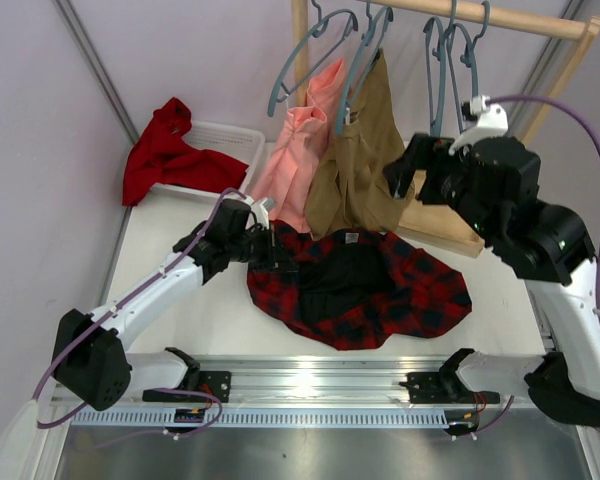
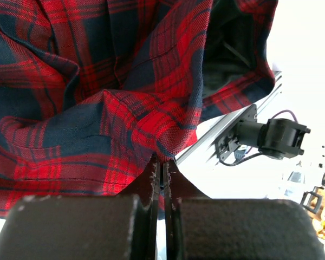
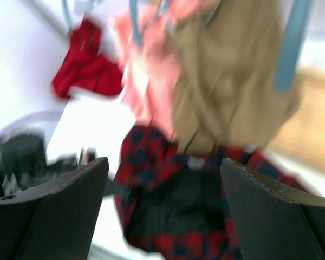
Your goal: Place the skirt on the hanger
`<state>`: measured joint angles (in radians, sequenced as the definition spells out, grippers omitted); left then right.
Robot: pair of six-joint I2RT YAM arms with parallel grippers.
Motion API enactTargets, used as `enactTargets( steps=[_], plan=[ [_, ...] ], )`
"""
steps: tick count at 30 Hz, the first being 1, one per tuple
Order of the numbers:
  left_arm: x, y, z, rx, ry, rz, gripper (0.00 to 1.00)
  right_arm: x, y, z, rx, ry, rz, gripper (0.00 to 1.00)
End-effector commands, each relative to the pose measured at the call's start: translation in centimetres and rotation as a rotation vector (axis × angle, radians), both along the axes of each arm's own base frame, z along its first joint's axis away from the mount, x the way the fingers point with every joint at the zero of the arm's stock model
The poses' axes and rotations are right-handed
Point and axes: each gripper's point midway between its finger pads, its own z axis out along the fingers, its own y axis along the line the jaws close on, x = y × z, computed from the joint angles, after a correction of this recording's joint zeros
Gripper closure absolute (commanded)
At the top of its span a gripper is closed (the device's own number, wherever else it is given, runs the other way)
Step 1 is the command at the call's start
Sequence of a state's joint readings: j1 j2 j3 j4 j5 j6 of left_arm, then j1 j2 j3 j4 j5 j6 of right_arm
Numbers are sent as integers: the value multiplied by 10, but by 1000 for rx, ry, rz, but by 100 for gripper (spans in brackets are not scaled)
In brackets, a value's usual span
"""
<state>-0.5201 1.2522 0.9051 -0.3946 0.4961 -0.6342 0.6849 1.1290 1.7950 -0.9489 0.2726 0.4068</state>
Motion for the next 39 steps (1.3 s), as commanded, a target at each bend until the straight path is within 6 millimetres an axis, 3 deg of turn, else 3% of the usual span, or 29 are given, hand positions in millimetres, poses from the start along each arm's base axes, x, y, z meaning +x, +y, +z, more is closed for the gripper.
enactTargets(
  steps=[1, 4, 7, 10, 14, 21, 28, 32, 39],
  plan=[
    [6, 2, 14, -5, -70, -14, 100, 36, -27, 31, -130, -96, -185, 6],
    [7, 3, 16, -1, -84, -17, 100, 74, -48, 38, -174, -73, -282, 6],
    [6, 5, 17, 3, -97, -18, 100, 97, -68, 41, -177, -58, -319, 7],
    [4, 7, 18, 9, -104, -17, 100, 109, -76, 55, -187, -115, -366, 7],
    [4, 8, 18, 13, -112, -17, 100, 125, -91, 56, -206, -132, -409, 9],
    [4, 7, 18, 10, -122, -24, 100, 153, -92, 50, -264, -174, -391, 24],
    [7, 6, 19, 13, -130, -33, 100, 172, -75, 57, -275, -247, -314, 26],
    [9, 5, 20, 14, -142, -32, 100, 187, -77, 43, -320, -222, -333, 27],
    [10, 7, 19, 21, -147, -32, 100, 201, -78, 28, -382, -230, -332, 39]
  ],
)
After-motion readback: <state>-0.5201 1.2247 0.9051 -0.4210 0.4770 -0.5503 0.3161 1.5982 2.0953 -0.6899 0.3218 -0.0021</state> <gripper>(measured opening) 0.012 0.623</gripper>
